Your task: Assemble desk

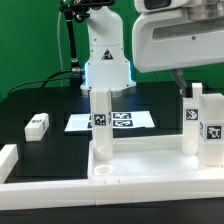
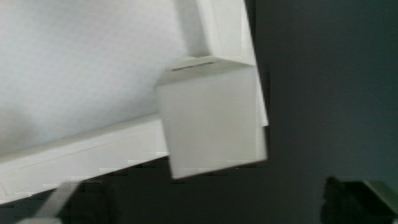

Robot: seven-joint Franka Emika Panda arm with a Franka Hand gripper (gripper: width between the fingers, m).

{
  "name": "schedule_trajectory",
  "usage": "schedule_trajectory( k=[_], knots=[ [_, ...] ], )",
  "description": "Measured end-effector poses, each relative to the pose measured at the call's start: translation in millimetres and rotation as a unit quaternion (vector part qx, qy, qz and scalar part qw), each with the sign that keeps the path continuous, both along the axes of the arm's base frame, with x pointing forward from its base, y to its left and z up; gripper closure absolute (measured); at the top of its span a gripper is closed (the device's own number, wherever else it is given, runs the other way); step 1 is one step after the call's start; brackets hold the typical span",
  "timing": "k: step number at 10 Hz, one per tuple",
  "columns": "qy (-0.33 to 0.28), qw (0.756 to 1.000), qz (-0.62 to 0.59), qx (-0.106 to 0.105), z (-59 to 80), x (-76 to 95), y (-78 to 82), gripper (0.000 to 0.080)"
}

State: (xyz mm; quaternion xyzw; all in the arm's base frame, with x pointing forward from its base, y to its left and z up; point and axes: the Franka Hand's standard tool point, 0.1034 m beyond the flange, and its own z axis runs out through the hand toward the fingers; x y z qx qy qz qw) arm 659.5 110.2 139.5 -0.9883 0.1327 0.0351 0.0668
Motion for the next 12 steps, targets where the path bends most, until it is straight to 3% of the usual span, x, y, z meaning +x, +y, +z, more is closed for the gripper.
schedule_trajectory(
  k=[2, 6, 7, 8, 9, 10, 12],
  knots=[
    [-0.004, 1.0, -0.001, -0.005, -19.4, -5.7, 7.6, 0.0155],
    [-0.033, 0.999, 0.012, -0.029, -34.0, -8.8, 9.9, 0.0151],
    [-0.032, 0.999, 0.0, -0.029, -33.9, -8.4, 8.8, 0.0244],
    [-0.033, 0.999, -0.001, -0.029, -33.9, -8.3, 8.2, 0.0392],
    [-0.029, 0.998, -0.037, -0.032, -33.9, -8.0, 4.2, 0.0392],
    [-0.024, 0.996, -0.083, -0.034, -34.1, -7.7, 1.8, 0.0493],
    [-0.016, 0.985, -0.165, -0.036, -33.6, -6.6, -4.2, 0.0498]
  ],
)
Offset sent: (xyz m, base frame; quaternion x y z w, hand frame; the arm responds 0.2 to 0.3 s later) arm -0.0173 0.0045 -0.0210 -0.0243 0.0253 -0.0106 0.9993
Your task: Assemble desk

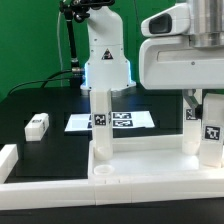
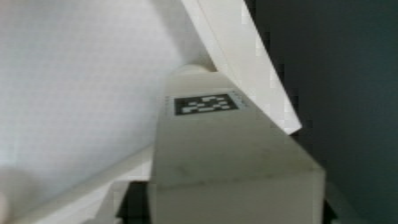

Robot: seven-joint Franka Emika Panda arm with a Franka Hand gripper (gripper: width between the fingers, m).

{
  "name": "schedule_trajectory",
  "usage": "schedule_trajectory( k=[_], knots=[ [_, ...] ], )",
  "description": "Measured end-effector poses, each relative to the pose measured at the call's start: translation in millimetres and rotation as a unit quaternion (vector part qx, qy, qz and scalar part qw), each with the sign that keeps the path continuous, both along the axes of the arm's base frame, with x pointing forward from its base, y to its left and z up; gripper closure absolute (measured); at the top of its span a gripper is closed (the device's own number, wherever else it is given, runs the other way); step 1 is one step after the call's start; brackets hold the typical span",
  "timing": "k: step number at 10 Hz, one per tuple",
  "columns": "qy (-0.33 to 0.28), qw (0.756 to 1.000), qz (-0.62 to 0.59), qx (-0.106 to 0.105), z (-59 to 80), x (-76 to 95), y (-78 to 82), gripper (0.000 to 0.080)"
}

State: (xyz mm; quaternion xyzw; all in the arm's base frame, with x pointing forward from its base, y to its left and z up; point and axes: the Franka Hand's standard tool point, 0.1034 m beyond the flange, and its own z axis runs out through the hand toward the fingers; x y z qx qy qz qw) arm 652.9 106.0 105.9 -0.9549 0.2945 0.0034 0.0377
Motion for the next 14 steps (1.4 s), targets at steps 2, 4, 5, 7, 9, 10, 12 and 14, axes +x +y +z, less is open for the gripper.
schedule_trajectory(
  k=[2, 4, 5, 7, 9, 10, 12, 14],
  knots=[
    [0.01, 0.993, -0.118, 0.001, -0.2, -0.4, -1.4, 0.0501],
    [0.024, 0.965, -0.26, 0.001, -0.5, -2.6, -1.6, 0.0502],
    [0.027, 0.937, -0.348, 0.007, -1.0, -5.5, -0.4, 0.0502],
    [0.036, 0.874, -0.483, 0.023, 0.3, -5.2, 3.6, 0.0501],
    [0.04, 0.826, -0.561, 0.027, -0.4, -7.3, 2.4, 0.0501],
    [0.041, 0.818, -0.574, 0.027, -0.4, -7.3, 2.1, 0.0501],
    [0.039, 0.832, -0.553, 0.025, -1.4, -7.7, 2.0, 0.0442],
    [0.03, 0.887, -0.461, 0.023, -2.2, -7.0, 7.3, 0.0183]
  ],
)
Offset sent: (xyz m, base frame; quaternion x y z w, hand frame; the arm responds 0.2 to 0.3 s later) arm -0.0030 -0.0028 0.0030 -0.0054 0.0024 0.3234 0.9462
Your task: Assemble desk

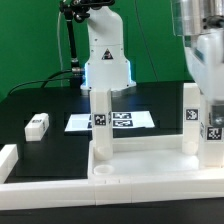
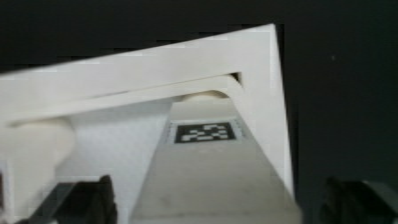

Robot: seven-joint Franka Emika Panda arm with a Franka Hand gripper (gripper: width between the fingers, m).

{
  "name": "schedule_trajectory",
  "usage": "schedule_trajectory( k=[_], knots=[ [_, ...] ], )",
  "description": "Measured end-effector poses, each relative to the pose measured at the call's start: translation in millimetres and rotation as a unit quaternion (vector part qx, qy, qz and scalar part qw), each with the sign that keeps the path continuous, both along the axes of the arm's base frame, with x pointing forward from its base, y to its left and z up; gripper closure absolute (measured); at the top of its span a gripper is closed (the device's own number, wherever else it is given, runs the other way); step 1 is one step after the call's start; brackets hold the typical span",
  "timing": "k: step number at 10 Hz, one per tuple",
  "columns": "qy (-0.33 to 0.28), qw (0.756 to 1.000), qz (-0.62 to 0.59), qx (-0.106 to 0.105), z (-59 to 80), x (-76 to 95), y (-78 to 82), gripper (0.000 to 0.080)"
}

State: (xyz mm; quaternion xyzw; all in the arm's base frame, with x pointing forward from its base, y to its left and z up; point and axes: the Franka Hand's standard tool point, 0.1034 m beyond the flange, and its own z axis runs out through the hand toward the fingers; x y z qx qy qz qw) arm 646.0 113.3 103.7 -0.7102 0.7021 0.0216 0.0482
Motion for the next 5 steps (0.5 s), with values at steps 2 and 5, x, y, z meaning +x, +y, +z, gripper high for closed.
schedule_trajectory(
  k=[2, 5],
  knots=[
    [-0.01, 0.988, 0.154, -0.002, -4.8, -3.2, 8.1, 0.0156],
    [-0.021, 0.966, 0.258, -0.007, -4.8, -2.4, 4.8, 0.015]
  ],
)
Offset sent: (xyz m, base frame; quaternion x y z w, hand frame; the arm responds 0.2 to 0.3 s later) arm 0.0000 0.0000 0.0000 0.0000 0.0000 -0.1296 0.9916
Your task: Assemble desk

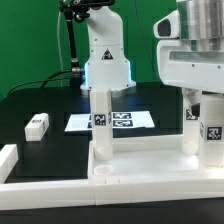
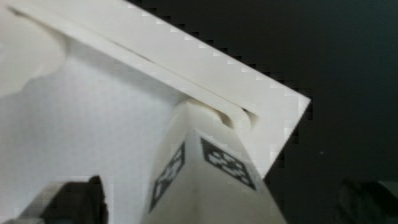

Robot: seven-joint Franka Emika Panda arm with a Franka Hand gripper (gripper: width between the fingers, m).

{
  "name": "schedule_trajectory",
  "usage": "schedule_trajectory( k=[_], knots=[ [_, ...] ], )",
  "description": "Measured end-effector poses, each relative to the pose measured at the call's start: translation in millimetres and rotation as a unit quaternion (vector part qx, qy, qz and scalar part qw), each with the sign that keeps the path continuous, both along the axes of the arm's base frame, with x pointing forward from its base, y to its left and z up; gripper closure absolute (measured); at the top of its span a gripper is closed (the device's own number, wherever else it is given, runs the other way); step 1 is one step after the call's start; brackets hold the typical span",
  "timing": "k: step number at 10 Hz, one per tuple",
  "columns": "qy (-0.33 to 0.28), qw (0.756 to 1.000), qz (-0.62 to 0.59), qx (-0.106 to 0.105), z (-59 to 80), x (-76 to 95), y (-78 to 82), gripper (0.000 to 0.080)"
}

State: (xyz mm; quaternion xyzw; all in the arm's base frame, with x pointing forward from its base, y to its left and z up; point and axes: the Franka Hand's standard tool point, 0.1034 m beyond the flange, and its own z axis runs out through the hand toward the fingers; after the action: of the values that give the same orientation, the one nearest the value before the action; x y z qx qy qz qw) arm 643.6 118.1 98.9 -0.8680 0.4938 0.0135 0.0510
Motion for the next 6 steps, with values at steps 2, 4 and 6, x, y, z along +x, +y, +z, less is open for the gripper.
schedule_trajectory(
  k=[2, 4, 6],
  knots=[
    [-0.007, 0.998, 0.064, -0.003, 0.0, 0.2, -1.1, 0.015],
    [-0.024, 0.966, 0.258, -0.012, 4.8, 3.6, -2.6, 0.015],
    [-0.049, 0.954, 0.295, -0.017, 15.3, 14.0, 4.6, 0.015]
  ],
)
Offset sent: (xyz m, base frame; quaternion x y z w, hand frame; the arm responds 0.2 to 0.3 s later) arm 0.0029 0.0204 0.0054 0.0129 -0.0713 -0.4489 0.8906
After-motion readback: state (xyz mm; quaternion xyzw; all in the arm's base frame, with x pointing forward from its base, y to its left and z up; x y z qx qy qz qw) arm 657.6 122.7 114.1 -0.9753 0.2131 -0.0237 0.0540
